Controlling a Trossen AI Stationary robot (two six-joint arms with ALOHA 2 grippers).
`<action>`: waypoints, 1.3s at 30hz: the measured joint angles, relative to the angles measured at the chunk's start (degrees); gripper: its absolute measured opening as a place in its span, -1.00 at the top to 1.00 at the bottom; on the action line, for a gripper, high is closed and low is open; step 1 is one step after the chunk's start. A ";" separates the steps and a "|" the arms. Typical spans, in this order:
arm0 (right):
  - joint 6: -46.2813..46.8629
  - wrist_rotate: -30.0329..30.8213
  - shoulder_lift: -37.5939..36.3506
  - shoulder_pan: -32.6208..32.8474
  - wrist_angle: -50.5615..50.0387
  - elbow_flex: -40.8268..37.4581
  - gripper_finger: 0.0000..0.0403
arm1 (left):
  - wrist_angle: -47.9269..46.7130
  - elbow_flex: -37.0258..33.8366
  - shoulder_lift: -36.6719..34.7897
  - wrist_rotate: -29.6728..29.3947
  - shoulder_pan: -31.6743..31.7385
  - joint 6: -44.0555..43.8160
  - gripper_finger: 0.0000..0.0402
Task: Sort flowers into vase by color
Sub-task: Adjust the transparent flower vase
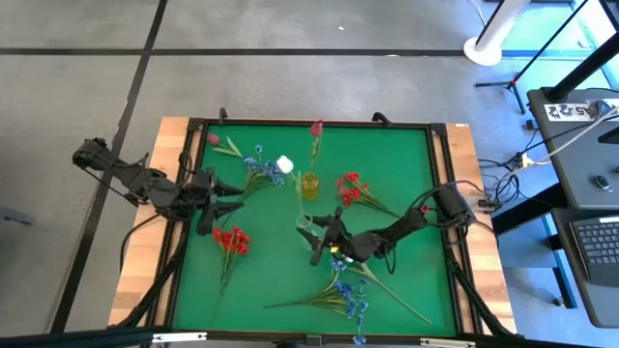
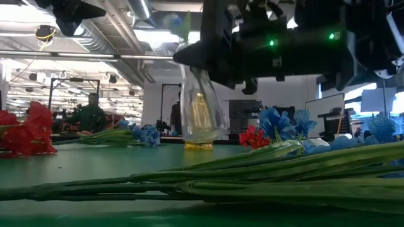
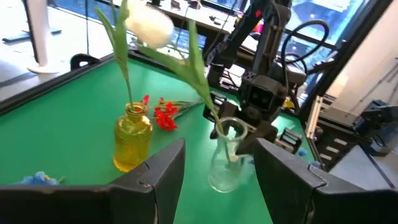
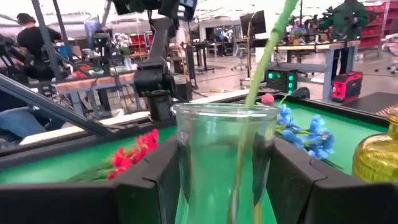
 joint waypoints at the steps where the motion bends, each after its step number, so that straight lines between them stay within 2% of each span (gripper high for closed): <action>1: -0.04 -0.52 0.16 -0.41 -0.04 0.02 0.11 | 0.00 0.00 0.00 -0.19 0.00 0.00 0.08; 7: -1.64 -3.61 0.30 -2.61 -0.39 0.02 0.11 | 0.53 -0.11 2.27 0.43 0.00 -3.14 0.08; 10: -2.82 -4.14 0.30 -2.96 -0.07 0.02 0.11 | 4.26 -3.12 5.55 2.28 -0.02 -3.87 0.08; 13: -2.94 -4.15 0.30 -2.88 -0.04 0.02 0.11 | 15.13 -9.57 9.27 3.42 0.00 -4.02 0.08; 18: -3.06 -5.19 0.30 -2.82 0.15 0.02 0.11 | 42.45 -20.89 15.31 4.70 1.32 -2.03 0.08; 21: -3.06 -6.29 0.30 -2.82 0.19 0.02 0.11 | 54.21 -24.07 19.07 8.13 4.01 -0.20 0.08; 27: -3.08 -7.12 0.32 -2.82 0.78 0.02 0.11 | 57.46 -21.83 27.84 13.88 8.59 1.16 0.06; 36: -5.29 -7.72 0.32 -2.79 6.28 0.09 0.11 | 57.95 -13.29 45.71 19.98 11.28 3.02 -0.21; 39: -5.57 -10.03 0.32 -2.82 7.84 0.15 0.11 | 63.40 -12.06 50.70 21.53 11.04 3.08 -0.26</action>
